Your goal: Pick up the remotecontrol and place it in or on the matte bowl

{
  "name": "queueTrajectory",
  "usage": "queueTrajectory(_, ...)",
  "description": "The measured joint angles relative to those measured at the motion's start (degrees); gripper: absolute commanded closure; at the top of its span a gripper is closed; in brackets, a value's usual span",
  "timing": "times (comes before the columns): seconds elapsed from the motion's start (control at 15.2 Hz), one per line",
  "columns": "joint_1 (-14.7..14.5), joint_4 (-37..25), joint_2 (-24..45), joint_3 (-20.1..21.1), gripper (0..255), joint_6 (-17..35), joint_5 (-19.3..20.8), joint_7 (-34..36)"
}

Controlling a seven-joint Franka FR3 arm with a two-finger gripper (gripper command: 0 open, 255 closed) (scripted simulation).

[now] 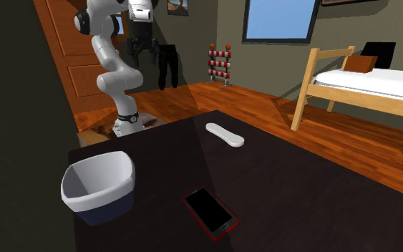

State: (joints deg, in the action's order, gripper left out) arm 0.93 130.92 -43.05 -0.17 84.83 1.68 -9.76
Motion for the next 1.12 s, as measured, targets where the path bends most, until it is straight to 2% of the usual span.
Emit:
queueTrajectory(0.13, -0.03, 0.32, 0.46, 0.29, 0, 0.79, -0.22, 0.49)
queueTrajectory(0.4, -0.16, 0.94, 5.33, 2.21, 0, 6.57, -1.53, 3.89)
queueTrajectory(0.79, -0.49, 0.41, 14.93, 5.87, 0, 16.24, -3.26, 10.19)
queueTrajectory(1.12, -0.38, -3.43, 24.95, 8.2, 0, 23.03, -3.23, 14.97)
